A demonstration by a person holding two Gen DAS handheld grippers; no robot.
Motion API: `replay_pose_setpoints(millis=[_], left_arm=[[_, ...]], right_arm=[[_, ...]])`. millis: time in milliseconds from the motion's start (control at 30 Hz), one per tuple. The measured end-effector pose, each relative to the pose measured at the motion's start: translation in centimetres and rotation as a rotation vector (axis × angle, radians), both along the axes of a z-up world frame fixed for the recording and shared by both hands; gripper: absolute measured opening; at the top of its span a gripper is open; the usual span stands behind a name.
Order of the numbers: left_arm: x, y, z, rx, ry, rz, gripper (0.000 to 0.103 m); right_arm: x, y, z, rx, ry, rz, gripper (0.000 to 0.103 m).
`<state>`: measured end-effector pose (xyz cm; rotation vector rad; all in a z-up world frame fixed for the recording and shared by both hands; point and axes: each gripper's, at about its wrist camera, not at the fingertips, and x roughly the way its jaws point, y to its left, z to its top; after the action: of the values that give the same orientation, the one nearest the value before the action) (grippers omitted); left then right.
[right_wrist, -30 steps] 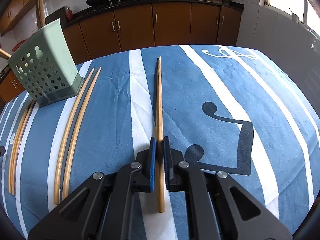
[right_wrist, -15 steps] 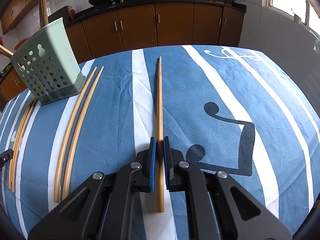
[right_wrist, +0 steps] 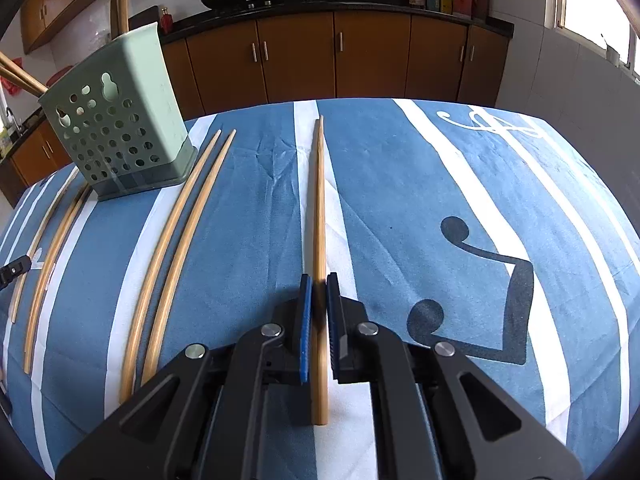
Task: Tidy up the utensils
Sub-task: 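Lower the right tool onto a chopstick and close it while the left tool grasps another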
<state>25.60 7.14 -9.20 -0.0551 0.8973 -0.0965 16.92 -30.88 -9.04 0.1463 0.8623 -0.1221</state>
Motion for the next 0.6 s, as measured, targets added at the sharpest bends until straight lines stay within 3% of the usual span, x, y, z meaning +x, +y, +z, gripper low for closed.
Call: replay_pose_setpoints(millis=[200, 600], left_arm=[[-0.2, -0.3, 0.1, -0.007, 0.0, -0.008, 0.016], [-1.3, -0.7, 0.1, 0.044, -0.005, -0.007, 0.016]], right_arm=[[-0.1, -0.1, 0.0, 0.004, -0.001, -0.001, 0.008], [-0.7, 0.0, 0.0, 0.003, -0.001, 0.01, 0.008]])
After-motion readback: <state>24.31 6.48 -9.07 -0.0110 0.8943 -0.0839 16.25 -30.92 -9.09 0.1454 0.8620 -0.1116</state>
